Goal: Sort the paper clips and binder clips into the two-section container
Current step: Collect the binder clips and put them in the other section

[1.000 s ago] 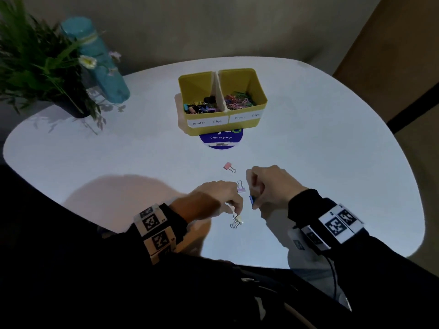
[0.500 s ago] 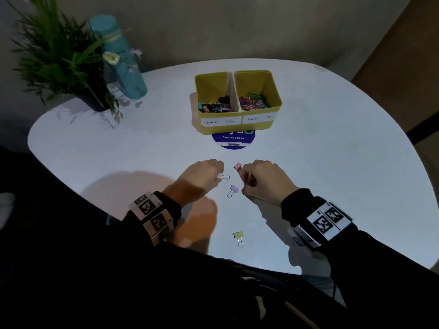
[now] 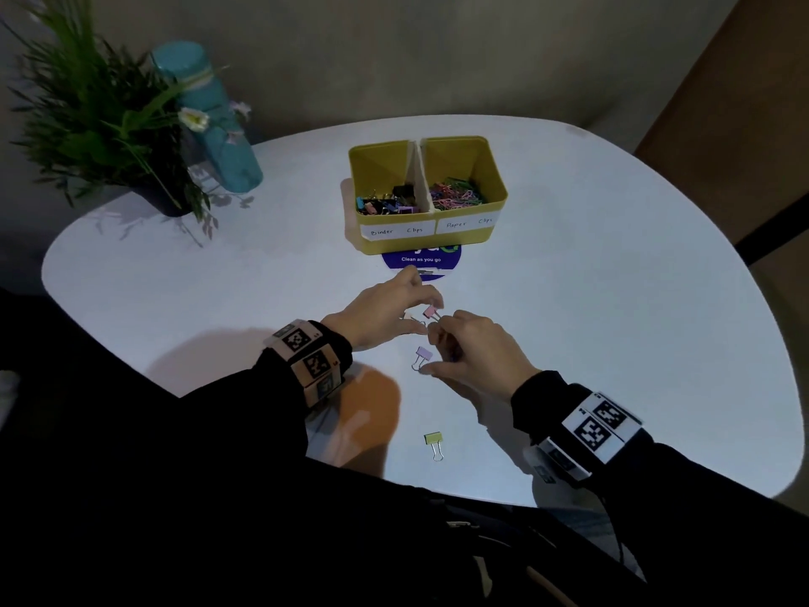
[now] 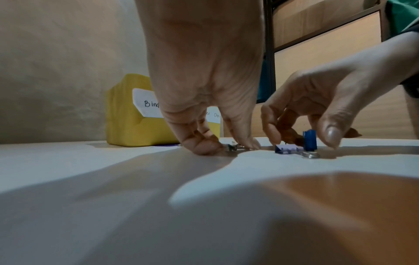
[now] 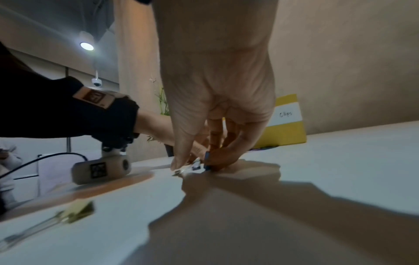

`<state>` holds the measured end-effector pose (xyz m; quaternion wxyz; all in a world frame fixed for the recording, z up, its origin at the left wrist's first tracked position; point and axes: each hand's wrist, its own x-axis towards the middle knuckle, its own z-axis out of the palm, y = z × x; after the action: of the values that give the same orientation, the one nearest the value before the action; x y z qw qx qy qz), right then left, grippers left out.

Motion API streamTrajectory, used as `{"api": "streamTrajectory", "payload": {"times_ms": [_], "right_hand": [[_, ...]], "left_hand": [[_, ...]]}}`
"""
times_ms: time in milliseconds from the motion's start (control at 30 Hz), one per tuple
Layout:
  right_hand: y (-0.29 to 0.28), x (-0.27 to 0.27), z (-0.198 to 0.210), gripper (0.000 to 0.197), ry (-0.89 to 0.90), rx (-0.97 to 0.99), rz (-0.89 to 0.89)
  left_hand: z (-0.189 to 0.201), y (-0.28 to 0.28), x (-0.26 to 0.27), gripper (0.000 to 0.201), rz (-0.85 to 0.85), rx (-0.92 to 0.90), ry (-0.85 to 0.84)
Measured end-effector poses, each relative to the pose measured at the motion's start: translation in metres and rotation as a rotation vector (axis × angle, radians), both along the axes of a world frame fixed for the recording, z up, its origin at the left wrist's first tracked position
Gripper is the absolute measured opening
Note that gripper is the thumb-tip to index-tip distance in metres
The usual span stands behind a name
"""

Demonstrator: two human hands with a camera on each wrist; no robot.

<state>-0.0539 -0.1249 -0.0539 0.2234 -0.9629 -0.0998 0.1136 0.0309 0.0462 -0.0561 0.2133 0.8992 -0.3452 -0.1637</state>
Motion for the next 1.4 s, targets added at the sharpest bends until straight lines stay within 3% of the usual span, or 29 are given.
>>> {"api": "streamTrajectory", "payload": {"times_ms": [67, 167, 300, 367, 433, 567, 667, 867, 933, 1000, 1133, 1233, 1300, 1400], "right_hand": [[0.006, -0.004, -0.003, 0.042, -0.017, -0.019, -0.027], [0.012, -0.005, -0.005, 0.028, -0.024, -0.012, -0.044], [0.012, -0.001, -0.005, 0.012, 0.033, 0.012, -0.034], [0.012, 0.001, -0.004, 0.014, 0.032, 0.014, -0.026], [0.012, 0.002, -0.002, 0.022, 0.02, 0.043, -0.014], [0.016, 0.006, -0.003, 0.039, 0.051, 0.036, 0.118], [0.02, 0.011, -0.005, 0.022, 0.058, 0.047, 0.17], [0.015, 0.014, -0.003, 0.016, 0.069, 0.111, 0.147], [0.01, 0.015, -0.002, 0.015, 0.068, 0.067, 0.153], [0.003, 0.016, 0.0, 0.015, 0.054, 0.027, 0.149], [-0.011, 0.018, 0.006, 0.015, 0.04, -0.002, 0.11], [-0.026, 0.019, 0.011, 0.016, 0.06, 0.005, 0.084], [-0.037, 0.02, 0.014, 0.021, 0.062, 0.032, 0.028], [-0.049, 0.023, 0.015, 0.023, 0.067, 0.055, -0.034]], "left_hand": [[0.0, -0.001, 0.002, 0.016, -0.006, -0.006, -0.003], [-0.002, 0.002, 0.005, 0.003, -0.025, 0.011, -0.016], [-0.004, 0.007, 0.001, 0.011, -0.05, 0.138, -0.194], [-0.003, 0.007, -0.002, 0.011, -0.068, 0.246, -0.284], [0.001, 0.009, -0.004, 0.01, -0.04, 0.257, -0.262], [0.009, 0.022, -0.001, 0.012, 0.108, 0.072, -0.086], [0.032, 0.029, -0.002, 0.013, 0.181, -0.133, -0.039], [0.103, 0.025, 0.033, 0.013, 0.362, -0.467, -0.298], [0.111, 0.02, 0.055, 0.011, 0.435, -0.479, -0.345], [0.11, 0.016, 0.075, 0.015, 0.448, -0.375, -0.338], [0.102, 0.011, 0.089, 0.038, 0.382, -0.052, -0.335], [0.098, 0.01, 0.057, 0.024, 0.263, -0.13, -0.437], [0.089, 0.009, 0.023, 0.019, 0.047, -0.168, -0.303], [0.062, 0.009, -0.024, 0.023, -0.222, -0.041, 0.056]]}}
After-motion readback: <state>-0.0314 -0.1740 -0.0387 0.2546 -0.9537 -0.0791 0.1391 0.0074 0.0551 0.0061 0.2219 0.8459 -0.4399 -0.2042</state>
